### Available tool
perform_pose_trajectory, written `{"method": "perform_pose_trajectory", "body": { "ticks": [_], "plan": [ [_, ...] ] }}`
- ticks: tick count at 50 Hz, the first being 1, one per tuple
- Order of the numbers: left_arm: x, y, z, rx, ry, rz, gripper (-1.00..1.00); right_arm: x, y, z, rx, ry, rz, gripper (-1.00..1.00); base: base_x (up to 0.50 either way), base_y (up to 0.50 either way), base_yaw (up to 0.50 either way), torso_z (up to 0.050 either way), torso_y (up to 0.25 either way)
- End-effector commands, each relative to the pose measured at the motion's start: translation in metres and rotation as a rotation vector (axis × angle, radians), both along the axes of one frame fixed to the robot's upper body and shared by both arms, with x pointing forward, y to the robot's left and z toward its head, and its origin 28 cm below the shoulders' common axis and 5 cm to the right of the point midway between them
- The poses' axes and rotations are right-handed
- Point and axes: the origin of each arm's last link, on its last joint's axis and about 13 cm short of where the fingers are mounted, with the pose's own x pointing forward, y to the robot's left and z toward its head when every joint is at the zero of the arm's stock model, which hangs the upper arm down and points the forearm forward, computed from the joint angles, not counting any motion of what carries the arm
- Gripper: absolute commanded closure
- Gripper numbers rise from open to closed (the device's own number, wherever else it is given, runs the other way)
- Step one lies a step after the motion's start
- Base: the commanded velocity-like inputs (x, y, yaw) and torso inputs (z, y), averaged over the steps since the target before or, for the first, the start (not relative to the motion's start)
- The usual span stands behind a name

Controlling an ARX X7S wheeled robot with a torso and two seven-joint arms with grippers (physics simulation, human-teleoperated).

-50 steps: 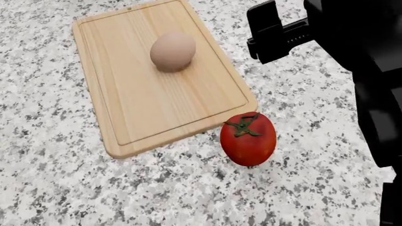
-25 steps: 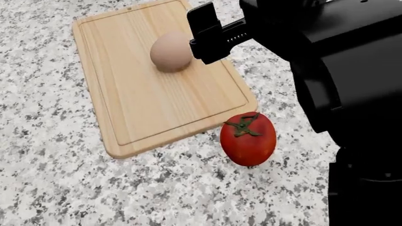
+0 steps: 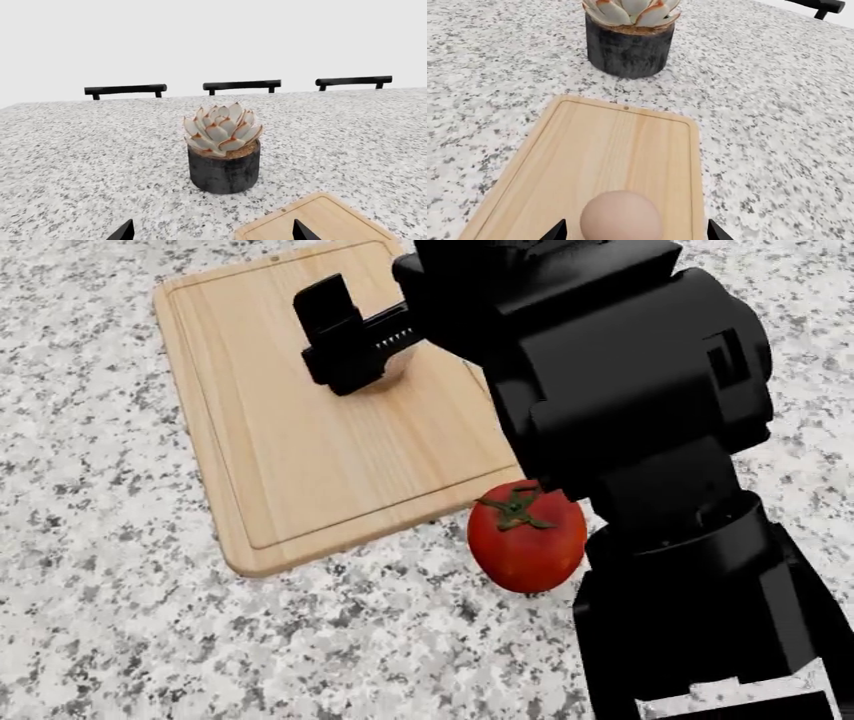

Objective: Clear the non-vegetable object off the cutting board and place the vegetables onto it.

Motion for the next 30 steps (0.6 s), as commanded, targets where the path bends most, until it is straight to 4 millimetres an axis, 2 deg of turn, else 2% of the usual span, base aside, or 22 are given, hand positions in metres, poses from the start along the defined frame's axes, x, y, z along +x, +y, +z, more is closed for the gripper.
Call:
{"method": "perform_pose_trajectory", "body": {
  "ticks": [1,15,30],
  "plan": [
    [0.001,0.002,-0.004,-0.005,0.006,0.008,-1.00,0.014,0.013,-0.012,-0.003,0.025,0.029,-1.00,0.00,0.00,0.00,0.000,0.000],
    [0.000,0.003,-0.003,-0.005,-0.002,0.009,-1.00,0.034,0.018,-0.023,-0.049,0.008,-0.002,-1.00,0.00,0.00,0.00,0.000,0.000],
    [0.002,0.004,-0.007,-0.004,0.007,0.011,-1.00,0.042,0.026,-0.035,-0.037,0.065,0.043,-1.00,0.00,0.00,0.00,0.000,0.000]
  ]
}}
